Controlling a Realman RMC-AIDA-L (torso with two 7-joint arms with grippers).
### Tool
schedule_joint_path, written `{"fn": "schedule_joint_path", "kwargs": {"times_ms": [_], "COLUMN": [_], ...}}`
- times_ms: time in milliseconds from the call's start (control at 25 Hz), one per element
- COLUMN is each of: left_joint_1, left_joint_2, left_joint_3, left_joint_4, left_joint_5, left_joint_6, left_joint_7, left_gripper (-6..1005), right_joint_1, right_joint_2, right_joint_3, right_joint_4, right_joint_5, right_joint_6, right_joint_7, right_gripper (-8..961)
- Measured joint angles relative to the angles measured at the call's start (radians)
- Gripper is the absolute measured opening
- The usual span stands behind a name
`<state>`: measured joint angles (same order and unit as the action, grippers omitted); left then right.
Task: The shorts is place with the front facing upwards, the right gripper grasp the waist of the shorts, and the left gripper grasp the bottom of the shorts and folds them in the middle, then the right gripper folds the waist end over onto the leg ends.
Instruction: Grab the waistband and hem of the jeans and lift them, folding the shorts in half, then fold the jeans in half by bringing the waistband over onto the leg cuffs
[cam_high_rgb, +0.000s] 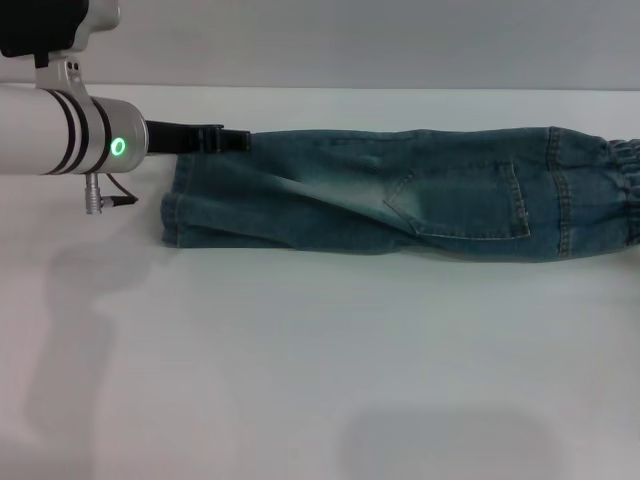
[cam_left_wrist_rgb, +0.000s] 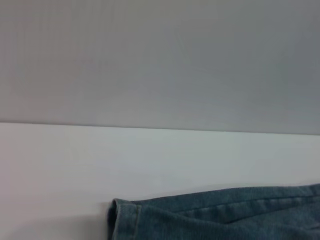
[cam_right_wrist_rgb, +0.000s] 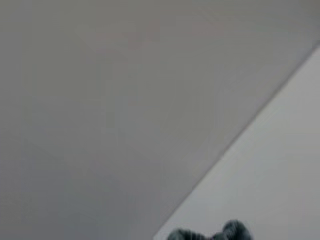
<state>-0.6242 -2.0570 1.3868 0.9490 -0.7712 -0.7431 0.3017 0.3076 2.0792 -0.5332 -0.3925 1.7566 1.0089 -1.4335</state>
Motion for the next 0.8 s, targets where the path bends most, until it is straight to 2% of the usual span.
{"fn": "schedule_joint_path", "kwargs": {"times_ms": [480, 800], "left_joint_1": [-0.002, -0.005], "left_joint_2": [0.000, 0.000], "left_joint_3": [-0.001, -0.002], "left_joint_4": [-0.003, -0.004], "left_joint_5": [0.000, 0.000], "left_joint_6": [-0.010, -0.010], "left_joint_7": [0.029, 0.039], "left_gripper": [832, 832], "right_joint_1": [0.054, 0.060], "right_joint_2": [-0.003, -0.004], "right_joint_3": [-0.002, -0.002], "right_joint_4": [0.050, 0.057], "right_joint_5": [-0.005, -0.004], "right_joint_6": [-0.004, -0.008], "right_joint_7": [-0.025, -0.025], "right_gripper": [752, 739]}}
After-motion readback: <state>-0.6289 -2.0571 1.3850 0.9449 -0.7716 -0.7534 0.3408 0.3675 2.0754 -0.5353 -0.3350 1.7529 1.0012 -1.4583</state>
